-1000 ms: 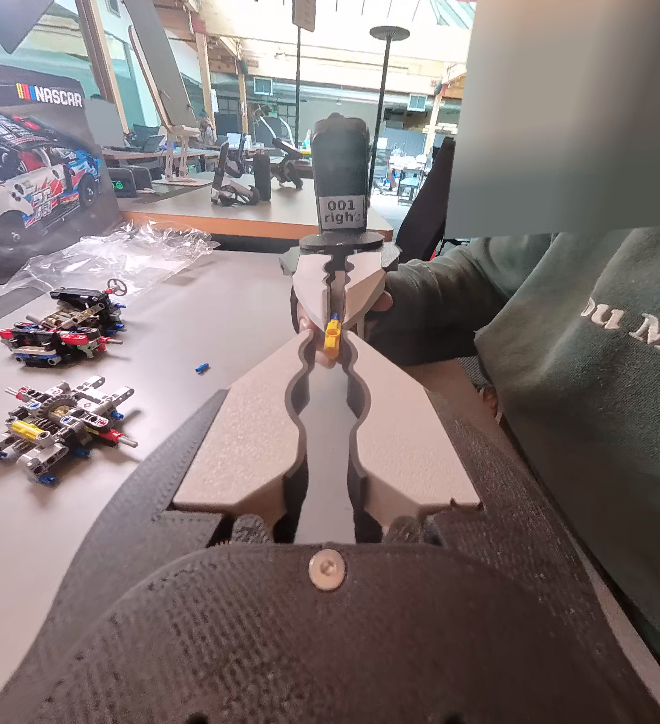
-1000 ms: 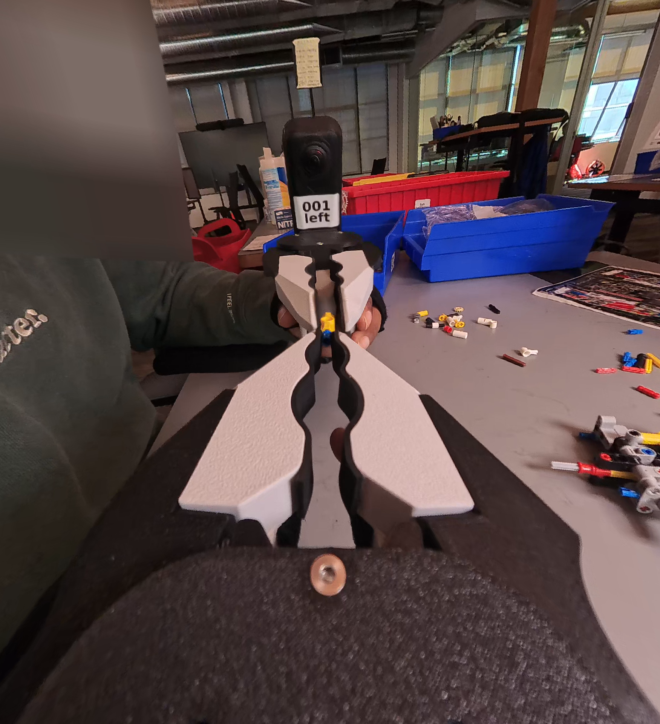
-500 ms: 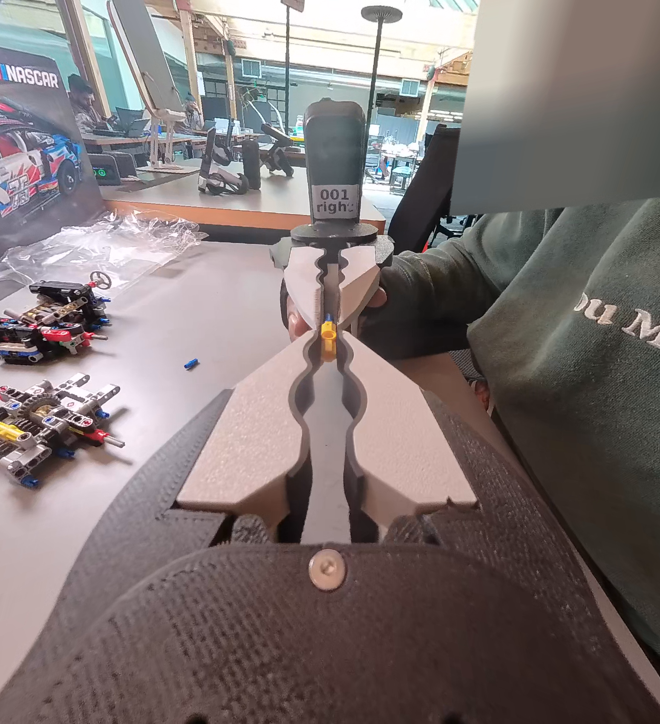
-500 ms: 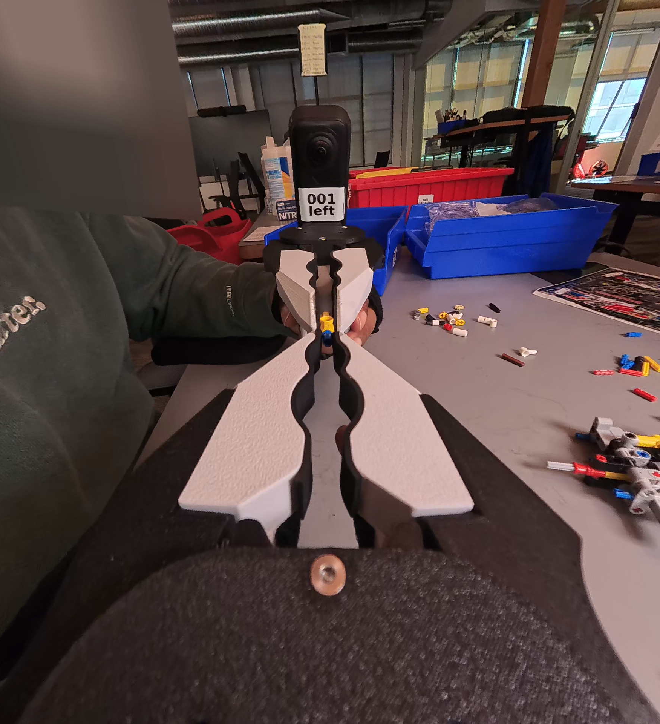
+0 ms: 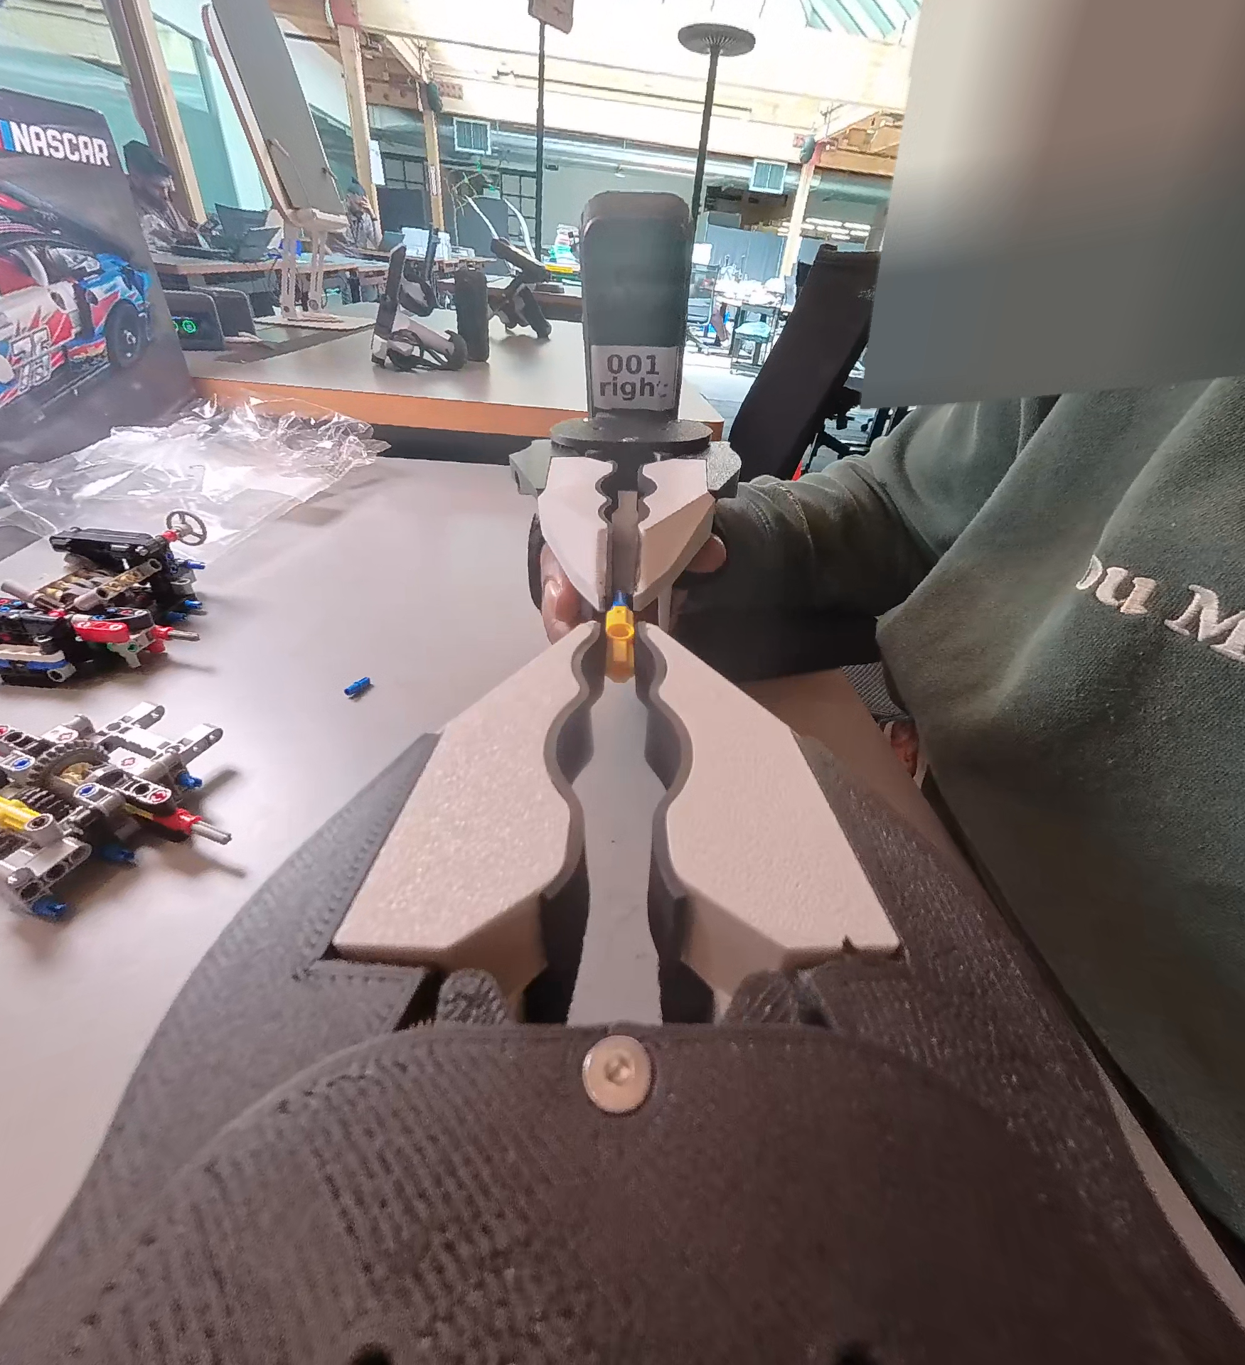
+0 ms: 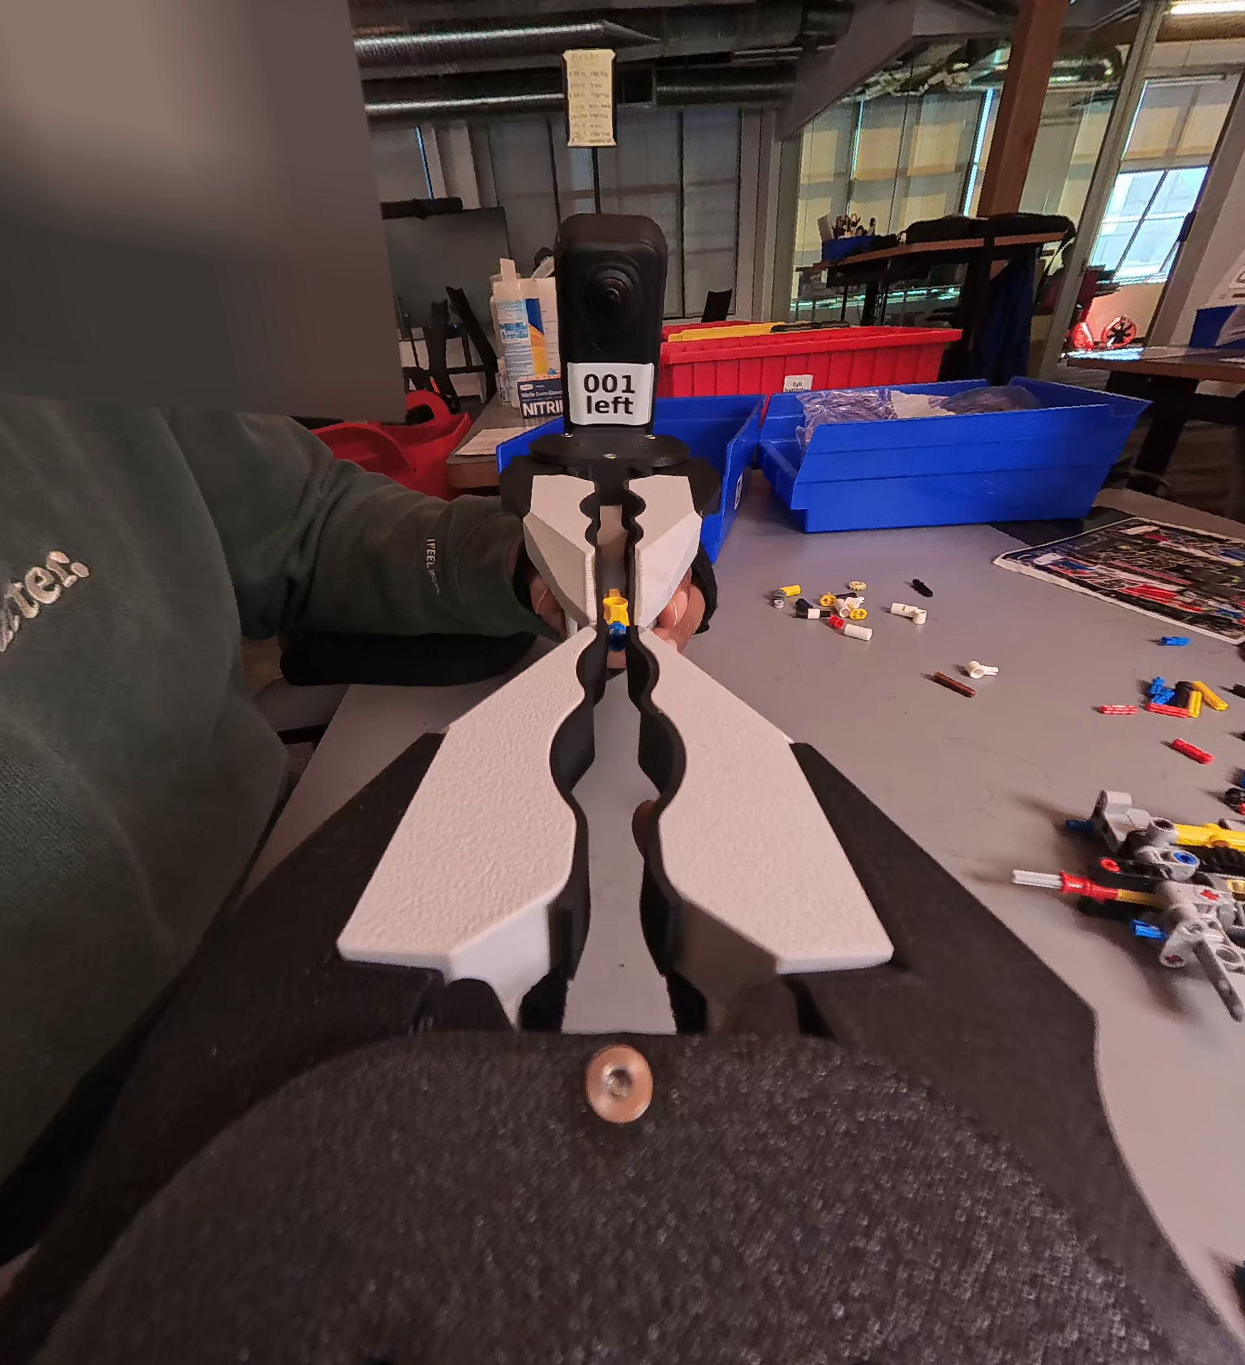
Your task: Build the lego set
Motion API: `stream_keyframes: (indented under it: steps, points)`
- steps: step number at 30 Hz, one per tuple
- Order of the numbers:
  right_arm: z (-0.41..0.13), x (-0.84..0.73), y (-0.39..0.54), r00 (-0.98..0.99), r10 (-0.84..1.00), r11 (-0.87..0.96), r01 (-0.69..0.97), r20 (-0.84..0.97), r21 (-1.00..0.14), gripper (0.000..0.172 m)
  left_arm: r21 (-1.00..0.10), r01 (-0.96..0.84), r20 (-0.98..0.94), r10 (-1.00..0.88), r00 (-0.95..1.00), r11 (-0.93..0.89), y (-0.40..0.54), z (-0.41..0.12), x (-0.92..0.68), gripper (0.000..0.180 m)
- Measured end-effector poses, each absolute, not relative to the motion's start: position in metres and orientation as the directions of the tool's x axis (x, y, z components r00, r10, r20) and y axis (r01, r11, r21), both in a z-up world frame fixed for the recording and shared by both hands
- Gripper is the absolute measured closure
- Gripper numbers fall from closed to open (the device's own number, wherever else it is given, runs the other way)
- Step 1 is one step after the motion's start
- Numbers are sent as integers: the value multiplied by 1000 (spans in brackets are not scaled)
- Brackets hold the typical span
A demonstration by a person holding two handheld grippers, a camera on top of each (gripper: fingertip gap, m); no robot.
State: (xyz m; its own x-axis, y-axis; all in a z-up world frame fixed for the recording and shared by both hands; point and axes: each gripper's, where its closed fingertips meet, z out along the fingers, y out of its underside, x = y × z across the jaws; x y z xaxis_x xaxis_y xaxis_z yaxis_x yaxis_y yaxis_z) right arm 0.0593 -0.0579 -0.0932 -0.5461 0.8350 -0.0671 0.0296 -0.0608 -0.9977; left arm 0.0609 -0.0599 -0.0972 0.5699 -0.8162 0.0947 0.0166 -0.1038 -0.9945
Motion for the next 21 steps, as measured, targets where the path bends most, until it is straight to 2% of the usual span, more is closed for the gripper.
stream_keyframes:
  steps: [21]
  points:
    - [-99, 58, -61, -556, 825, -77, 58, -97, -995, 169, -992, 19, 111, -820, 562, -121, -60, -102, 65, 175]
